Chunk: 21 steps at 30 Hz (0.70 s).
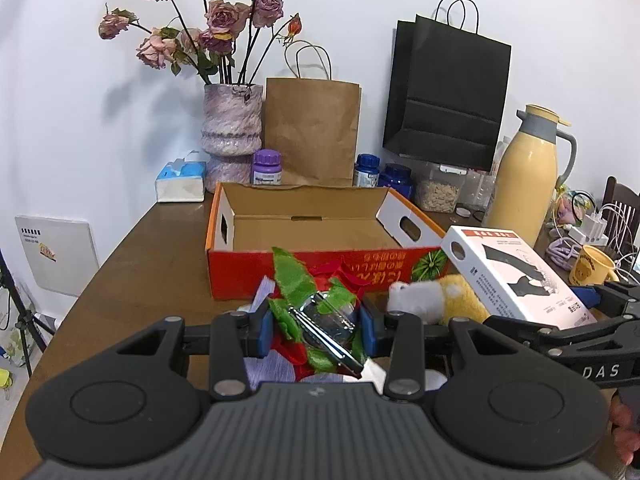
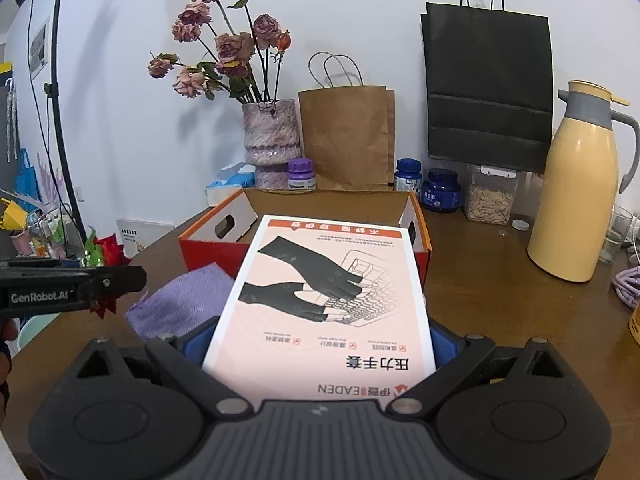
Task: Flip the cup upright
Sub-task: 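Carry the bow with the left gripper into the cardboard box while the right gripper carries the glove box there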
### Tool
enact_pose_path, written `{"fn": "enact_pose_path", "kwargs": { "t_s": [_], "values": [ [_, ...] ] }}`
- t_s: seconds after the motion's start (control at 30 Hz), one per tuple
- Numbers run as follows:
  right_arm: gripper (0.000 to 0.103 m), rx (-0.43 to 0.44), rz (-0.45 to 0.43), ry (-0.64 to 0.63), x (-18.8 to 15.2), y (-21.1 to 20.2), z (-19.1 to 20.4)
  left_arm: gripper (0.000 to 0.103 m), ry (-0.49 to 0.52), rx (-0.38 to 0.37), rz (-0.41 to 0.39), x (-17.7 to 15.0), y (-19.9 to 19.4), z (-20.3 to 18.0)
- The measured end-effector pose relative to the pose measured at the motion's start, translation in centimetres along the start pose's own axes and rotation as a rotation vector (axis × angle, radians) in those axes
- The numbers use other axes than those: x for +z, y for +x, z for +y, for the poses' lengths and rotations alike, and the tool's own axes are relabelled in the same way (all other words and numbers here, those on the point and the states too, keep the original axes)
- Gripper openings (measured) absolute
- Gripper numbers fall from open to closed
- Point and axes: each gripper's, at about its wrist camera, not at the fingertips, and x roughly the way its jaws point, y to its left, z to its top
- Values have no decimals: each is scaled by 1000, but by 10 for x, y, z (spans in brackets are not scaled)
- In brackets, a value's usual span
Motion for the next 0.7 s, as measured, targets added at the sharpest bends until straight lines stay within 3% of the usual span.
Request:
{"fn": "enact_pose_path", "kwargs": {
  "t_s": [0.7],
  "values": [
    [99,-24,15,-7,54,66,-8,40,-4,17,12,59,61,-1]
  ]
}}
